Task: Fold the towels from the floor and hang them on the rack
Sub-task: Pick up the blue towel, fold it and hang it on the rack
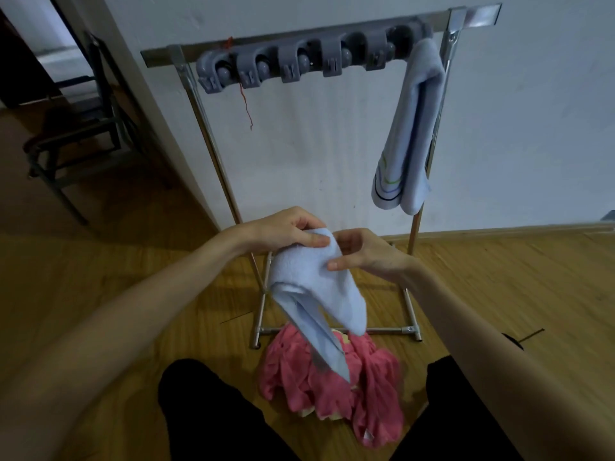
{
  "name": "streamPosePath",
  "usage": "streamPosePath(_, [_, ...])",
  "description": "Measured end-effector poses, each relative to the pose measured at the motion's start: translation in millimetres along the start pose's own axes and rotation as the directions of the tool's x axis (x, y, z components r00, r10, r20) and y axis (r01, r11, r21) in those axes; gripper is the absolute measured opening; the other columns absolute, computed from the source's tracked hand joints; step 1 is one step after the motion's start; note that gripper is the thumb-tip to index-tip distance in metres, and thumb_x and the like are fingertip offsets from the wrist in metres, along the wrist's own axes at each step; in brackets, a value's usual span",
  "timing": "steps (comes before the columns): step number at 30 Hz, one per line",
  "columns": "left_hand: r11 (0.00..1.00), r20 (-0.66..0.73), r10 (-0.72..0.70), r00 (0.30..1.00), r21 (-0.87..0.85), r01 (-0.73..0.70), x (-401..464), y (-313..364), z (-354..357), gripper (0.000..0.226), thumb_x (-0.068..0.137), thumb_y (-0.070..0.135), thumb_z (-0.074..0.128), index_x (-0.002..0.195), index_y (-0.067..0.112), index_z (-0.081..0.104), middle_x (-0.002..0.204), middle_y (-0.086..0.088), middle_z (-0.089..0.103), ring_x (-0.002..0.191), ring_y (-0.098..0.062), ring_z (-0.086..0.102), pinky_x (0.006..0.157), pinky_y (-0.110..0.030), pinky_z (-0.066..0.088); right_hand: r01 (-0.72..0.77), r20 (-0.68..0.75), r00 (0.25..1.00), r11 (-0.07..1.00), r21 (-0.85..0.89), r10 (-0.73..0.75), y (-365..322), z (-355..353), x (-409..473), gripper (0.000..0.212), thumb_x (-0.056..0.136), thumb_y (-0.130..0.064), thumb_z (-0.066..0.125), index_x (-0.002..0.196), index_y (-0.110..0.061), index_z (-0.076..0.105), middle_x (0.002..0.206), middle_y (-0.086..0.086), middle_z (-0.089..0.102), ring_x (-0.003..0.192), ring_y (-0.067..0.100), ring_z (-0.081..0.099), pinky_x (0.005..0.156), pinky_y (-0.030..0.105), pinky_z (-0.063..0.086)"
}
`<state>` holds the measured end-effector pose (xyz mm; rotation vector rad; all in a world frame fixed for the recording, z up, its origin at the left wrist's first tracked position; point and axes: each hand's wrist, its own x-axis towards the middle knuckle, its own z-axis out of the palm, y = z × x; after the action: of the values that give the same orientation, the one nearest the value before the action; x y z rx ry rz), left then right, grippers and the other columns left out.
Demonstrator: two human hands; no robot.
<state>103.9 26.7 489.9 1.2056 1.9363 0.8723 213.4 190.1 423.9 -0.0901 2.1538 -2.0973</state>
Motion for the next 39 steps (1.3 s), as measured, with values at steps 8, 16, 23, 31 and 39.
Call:
streamPosePath(8, [0.998, 0.039, -0.022, 0.999, 0.059, 0.019, -2.6, -12.4, -1.5, 0.049, 0.084, 0.036, 0.069, 0.076, -0.011, 0.059, 0.064, -0.010, 0.044, 0.059, -0.018, 0.041, 0.052, -0.022, 0.031, -0.009, 0.082, 0.997, 0.996, -0.085, 0.016, -15.2, -23.4, -17.5, 0.024, 0.086, -0.011, 0.067, 0.094, 0.011, 0.061, 0.081, 0.012, 0.061, 0.078, 0.017, 0.058, 0.067, 0.023, 0.046])
streamPosePath(16, [0.994, 0.049, -0.095, 0.994, 0.063, 0.091, -15.6, -31.2, -18.9, 0.048, 0.077, 0.037, 0.075, 0.099, -0.002, 0.059, 0.066, -0.009, 0.043, 0.060, -0.018, 0.044, 0.055, -0.028, 0.036, -0.093, -0.105, 0.990, 0.995, -0.024, 0.090, -10.8, -58.3, -35.9, 0.039, 0.082, -0.021, 0.068, 0.095, 0.015, 0.059, 0.087, 0.018, 0.058, 0.083, 0.028, 0.054, 0.073, 0.035, 0.042])
streamPosePath(23, [0.998, 0.079, -0.045, 0.996, 0.048, 0.041, -6.3, -10.3, -38.2, 0.026, 0.090, 0.025, 0.063, 0.111, 0.025, 0.049, 0.070, -0.029, 0.038, 0.064, -0.030, 0.039, 0.055, -0.033, 0.034, 0.109, -0.012, 0.992, 0.897, -0.428, -0.126, -35.7, -73.3, -40.1, 0.028, 0.086, 0.004, 0.063, 0.104, -0.015, 0.053, 0.099, 0.000, 0.058, 0.090, 0.015, 0.058, 0.072, 0.022, 0.048])
streamPosePath(31, [0.904, 0.161, 0.012, 0.987, 0.420, -0.079, 21.2, 13.2, -27.8, 0.027, 0.083, -0.011, 0.046, 0.080, 0.004, 0.067, 0.081, -0.003, 0.064, 0.077, -0.006, 0.057, 0.077, -0.016, 0.044, 0.057, 0.115, 0.989, 0.484, -0.873, 0.090, -63.8, -72.3, -36.3, 0.039, 0.082, 0.006, 0.054, 0.097, -0.023, 0.075, 0.100, -0.008, 0.071, 0.094, 0.009, 0.064, 0.085, 0.021, 0.049])
streamPosePath(39, [0.713, -0.078, 0.106, 0.991, 0.701, -0.021, 46.8, 41.7, -25.6, 0.033, 0.090, 0.014, 0.054, 0.123, 0.018, 0.062, 0.101, 0.004, 0.050, 0.092, -0.009, 0.048, 0.079, -0.019, 0.035, -0.063, -0.136, 0.949, 0.252, -0.966, -0.286, -80.5, -95.1, -40.5, 0.039, 0.076, 0.010, 0.051, 0.096, -0.012, 0.076, 0.093, 0.009, 0.070, 0.080, 0.023, 0.060, 0.071, 0.027, 0.040])
